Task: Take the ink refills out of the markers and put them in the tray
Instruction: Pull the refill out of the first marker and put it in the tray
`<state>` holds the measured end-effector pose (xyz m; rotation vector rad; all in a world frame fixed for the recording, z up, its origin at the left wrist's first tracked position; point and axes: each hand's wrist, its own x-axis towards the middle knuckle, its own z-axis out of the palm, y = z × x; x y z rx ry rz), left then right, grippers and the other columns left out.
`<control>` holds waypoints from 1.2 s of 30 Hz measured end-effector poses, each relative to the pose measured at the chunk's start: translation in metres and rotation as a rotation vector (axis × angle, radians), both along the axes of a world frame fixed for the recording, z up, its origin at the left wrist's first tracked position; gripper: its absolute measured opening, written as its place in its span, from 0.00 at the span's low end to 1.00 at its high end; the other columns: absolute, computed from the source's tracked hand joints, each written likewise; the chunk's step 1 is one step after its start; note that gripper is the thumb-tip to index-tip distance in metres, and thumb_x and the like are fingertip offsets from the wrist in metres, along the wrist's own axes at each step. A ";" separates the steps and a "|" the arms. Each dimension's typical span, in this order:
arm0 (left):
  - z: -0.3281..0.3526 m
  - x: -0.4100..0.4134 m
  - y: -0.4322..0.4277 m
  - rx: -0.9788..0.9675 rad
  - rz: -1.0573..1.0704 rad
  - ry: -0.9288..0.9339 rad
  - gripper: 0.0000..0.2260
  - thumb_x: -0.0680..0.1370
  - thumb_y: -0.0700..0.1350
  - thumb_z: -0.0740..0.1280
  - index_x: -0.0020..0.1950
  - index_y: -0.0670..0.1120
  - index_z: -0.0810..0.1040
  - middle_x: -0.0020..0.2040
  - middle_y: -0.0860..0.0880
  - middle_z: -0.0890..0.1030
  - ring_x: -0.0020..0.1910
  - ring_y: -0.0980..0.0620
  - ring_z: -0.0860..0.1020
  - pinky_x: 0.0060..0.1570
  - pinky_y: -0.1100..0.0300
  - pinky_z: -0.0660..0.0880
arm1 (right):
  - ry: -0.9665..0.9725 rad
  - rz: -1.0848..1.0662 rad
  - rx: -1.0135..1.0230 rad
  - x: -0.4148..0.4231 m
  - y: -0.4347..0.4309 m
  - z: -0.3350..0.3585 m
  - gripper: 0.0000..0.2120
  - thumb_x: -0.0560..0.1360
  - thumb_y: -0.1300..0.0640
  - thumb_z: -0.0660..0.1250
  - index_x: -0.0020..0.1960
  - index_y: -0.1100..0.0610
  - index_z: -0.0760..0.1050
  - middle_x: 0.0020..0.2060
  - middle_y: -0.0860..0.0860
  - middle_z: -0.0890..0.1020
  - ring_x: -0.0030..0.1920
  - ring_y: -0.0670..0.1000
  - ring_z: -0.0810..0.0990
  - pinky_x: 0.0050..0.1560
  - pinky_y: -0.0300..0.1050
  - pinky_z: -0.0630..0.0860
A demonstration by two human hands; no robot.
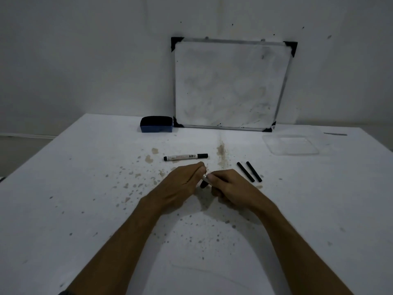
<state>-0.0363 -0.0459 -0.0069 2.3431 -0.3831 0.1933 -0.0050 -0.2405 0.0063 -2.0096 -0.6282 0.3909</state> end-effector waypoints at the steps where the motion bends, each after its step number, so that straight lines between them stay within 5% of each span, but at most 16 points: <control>1: 0.000 0.002 0.000 0.023 0.013 -0.012 0.19 0.88 0.53 0.51 0.42 0.48 0.70 0.34 0.54 0.72 0.33 0.58 0.69 0.36 0.64 0.66 | -0.023 0.000 0.006 0.000 0.000 -0.001 0.16 0.84 0.44 0.60 0.43 0.44 0.81 0.27 0.43 0.78 0.23 0.43 0.72 0.26 0.39 0.69; 7: -0.004 0.005 0.006 -0.089 0.217 0.029 0.22 0.87 0.56 0.52 0.41 0.49 0.76 0.35 0.53 0.75 0.34 0.55 0.73 0.39 0.62 0.68 | -0.317 -0.155 -0.128 0.004 0.000 -0.002 0.16 0.81 0.42 0.65 0.58 0.50 0.84 0.43 0.44 0.87 0.40 0.39 0.83 0.43 0.35 0.77; 13: -0.018 0.013 0.029 0.161 0.218 -0.117 0.12 0.86 0.53 0.58 0.56 0.50 0.78 0.48 0.53 0.79 0.44 0.53 0.76 0.46 0.56 0.72 | -0.281 -0.262 -0.066 0.011 -0.017 -0.005 0.13 0.81 0.43 0.65 0.59 0.46 0.83 0.40 0.43 0.86 0.37 0.42 0.83 0.41 0.39 0.80; 16: -0.024 0.021 0.023 0.259 0.214 -0.148 0.11 0.83 0.56 0.64 0.56 0.50 0.79 0.52 0.52 0.79 0.47 0.54 0.75 0.47 0.60 0.69 | -0.327 -0.267 -0.081 0.007 -0.010 -0.006 0.12 0.82 0.50 0.66 0.65 0.46 0.80 0.47 0.39 0.82 0.42 0.35 0.79 0.41 0.24 0.72; 19: -0.022 0.020 0.021 0.262 0.244 -0.138 0.14 0.84 0.56 0.62 0.62 0.50 0.79 0.57 0.51 0.79 0.52 0.54 0.76 0.52 0.59 0.73 | -0.329 -0.311 -0.014 0.004 -0.003 -0.004 0.12 0.80 0.50 0.69 0.63 0.47 0.78 0.47 0.41 0.81 0.40 0.31 0.80 0.39 0.22 0.73; 24: 0.001 0.000 -0.001 -0.308 0.201 -0.003 0.14 0.86 0.54 0.58 0.66 0.51 0.79 0.55 0.53 0.82 0.53 0.58 0.81 0.51 0.68 0.77 | -0.358 -0.294 0.030 0.001 0.000 -0.004 0.10 0.78 0.44 0.71 0.58 0.45 0.80 0.49 0.39 0.85 0.46 0.37 0.83 0.42 0.31 0.76; 27: 0.000 0.002 -0.014 -0.425 0.192 0.032 0.11 0.85 0.53 0.63 0.60 0.52 0.82 0.50 0.53 0.86 0.52 0.56 0.84 0.53 0.61 0.81 | -0.335 -0.263 0.078 0.001 0.002 -0.003 0.12 0.77 0.42 0.71 0.57 0.46 0.82 0.48 0.39 0.86 0.48 0.38 0.84 0.44 0.36 0.81; 30: 0.001 0.006 -0.016 -0.571 0.247 0.055 0.09 0.85 0.50 0.64 0.56 0.50 0.83 0.42 0.53 0.85 0.40 0.63 0.82 0.38 0.67 0.77 | -0.254 -0.397 0.118 0.002 -0.001 -0.002 0.15 0.72 0.38 0.75 0.54 0.45 0.82 0.42 0.42 0.87 0.40 0.40 0.85 0.37 0.36 0.82; 33: 0.005 0.008 -0.011 -0.706 0.353 0.062 0.11 0.86 0.48 0.63 0.57 0.45 0.83 0.38 0.50 0.81 0.30 0.64 0.77 0.30 0.71 0.72 | -0.041 -0.513 0.357 0.005 -0.009 0.004 0.17 0.71 0.44 0.78 0.55 0.52 0.83 0.37 0.52 0.87 0.27 0.48 0.81 0.28 0.40 0.77; 36: 0.006 0.007 -0.012 -0.826 0.350 0.110 0.12 0.85 0.48 0.64 0.59 0.41 0.82 0.42 0.47 0.83 0.33 0.61 0.80 0.35 0.69 0.77 | 0.317 -0.503 0.704 0.004 -0.007 0.009 0.14 0.73 0.53 0.77 0.57 0.58 0.84 0.42 0.56 0.85 0.30 0.50 0.78 0.33 0.42 0.78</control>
